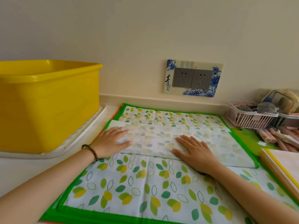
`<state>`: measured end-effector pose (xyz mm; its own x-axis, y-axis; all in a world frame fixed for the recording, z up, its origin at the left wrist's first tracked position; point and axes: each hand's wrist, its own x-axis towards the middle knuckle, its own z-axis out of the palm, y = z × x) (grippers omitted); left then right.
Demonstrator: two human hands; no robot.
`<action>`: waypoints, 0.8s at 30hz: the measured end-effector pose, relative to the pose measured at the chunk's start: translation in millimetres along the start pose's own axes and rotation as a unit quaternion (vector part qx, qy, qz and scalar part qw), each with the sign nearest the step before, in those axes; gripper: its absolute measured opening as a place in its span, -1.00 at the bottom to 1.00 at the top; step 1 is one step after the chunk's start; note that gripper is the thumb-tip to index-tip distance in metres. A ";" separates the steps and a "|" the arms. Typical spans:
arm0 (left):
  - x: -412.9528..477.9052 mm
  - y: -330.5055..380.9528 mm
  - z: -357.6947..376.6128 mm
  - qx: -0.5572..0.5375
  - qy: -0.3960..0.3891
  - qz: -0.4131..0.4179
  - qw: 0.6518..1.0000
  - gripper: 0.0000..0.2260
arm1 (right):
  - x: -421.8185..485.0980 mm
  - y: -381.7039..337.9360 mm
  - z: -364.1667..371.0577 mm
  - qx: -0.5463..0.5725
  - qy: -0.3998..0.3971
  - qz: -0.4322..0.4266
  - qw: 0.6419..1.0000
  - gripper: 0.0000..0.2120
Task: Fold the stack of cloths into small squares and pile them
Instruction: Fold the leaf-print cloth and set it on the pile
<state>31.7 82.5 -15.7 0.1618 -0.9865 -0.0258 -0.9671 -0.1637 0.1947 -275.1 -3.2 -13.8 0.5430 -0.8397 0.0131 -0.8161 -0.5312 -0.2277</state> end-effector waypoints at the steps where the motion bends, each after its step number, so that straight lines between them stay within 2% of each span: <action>1: -0.7 -1.1 -0.9 0.001 0.001 -0.001 1.000 0.10 | 0.2 0.0 -0.2 0.000 0.001 0.000 1.000 -0.33; 5: 4.4 4.0 -11.3 -0.017 -0.021 -0.008 1.000 0.10 | 0.0 -0.9 -0.9 0.005 0.000 0.001 1.000 -0.34; 9: 28.2 27.7 -33.0 -0.044 -0.023 -0.029 0.998 -0.22 | -0.1 -2.9 -4.5 0.029 0.006 0.002 1.000 -0.38; 12: 51.1 55.3 -35.5 -0.072 0.007 0.032 0.997 -0.34 | -0.2 -1.1 -10.5 0.095 0.029 0.009 0.995 -0.45; 14: 65.1 74.9 -32.1 -0.100 -0.009 0.073 0.992 -0.40 | -0.3 4.5 -16.2 0.155 0.055 0.026 0.986 -0.52; 18: 88.7 111.9 -28.8 -0.090 -0.038 0.100 0.990 -0.41 | 0.5 21.7 -25.0 0.200 0.100 0.077 0.972 -0.61; 24: 120.0 131.5 -24.8 -0.053 -0.064 0.065 0.994 -0.47 | 5.1 32.7 -23.9 0.231 0.127 0.106 0.959 -0.65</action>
<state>-71.2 -57.2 31.1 0.0031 -0.9932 -0.1166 -0.9512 -0.0389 0.3060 -303.8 -27.5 2.1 0.2619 -0.9546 0.1422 -0.6954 -0.2888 -0.6581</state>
